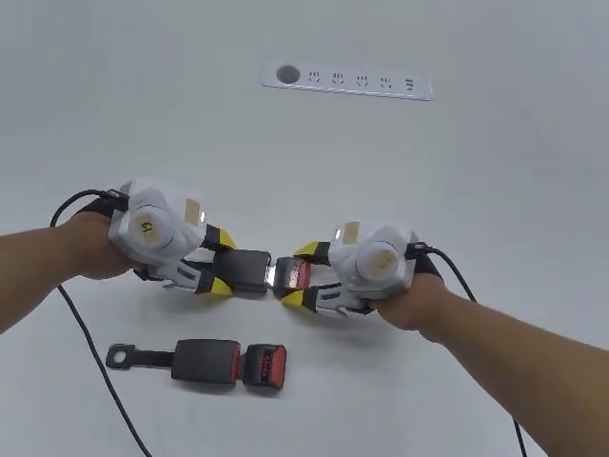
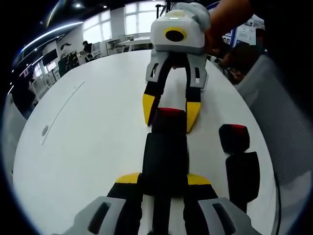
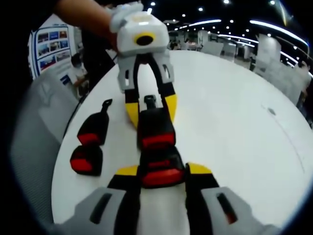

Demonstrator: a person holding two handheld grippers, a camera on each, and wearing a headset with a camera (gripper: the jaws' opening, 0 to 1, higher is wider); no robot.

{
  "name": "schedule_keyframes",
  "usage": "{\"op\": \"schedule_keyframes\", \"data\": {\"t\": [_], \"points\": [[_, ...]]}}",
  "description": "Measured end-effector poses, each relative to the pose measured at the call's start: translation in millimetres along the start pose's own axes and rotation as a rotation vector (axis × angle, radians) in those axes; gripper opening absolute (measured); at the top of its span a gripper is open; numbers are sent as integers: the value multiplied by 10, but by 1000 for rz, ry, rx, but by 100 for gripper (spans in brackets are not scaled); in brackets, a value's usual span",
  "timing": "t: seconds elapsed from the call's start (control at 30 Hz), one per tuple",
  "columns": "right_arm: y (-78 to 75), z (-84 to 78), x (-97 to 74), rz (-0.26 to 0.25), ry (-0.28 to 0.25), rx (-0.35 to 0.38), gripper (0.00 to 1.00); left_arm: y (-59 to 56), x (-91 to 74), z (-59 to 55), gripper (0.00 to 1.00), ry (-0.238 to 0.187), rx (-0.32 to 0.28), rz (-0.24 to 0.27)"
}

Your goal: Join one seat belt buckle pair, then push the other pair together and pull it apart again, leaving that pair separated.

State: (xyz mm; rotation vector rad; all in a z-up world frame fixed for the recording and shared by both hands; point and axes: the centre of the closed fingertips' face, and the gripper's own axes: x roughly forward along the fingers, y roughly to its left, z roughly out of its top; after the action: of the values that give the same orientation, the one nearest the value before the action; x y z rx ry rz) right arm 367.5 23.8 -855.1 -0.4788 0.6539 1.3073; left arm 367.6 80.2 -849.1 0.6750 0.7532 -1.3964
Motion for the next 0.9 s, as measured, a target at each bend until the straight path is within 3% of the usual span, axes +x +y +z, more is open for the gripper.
{"op": "schedule_keyframes", "data": {"t": [0.9], "points": [[-9, -3, -5, -9, 42, -5, 35, -8, -3, 6, 33, -5, 4, -5]]}}
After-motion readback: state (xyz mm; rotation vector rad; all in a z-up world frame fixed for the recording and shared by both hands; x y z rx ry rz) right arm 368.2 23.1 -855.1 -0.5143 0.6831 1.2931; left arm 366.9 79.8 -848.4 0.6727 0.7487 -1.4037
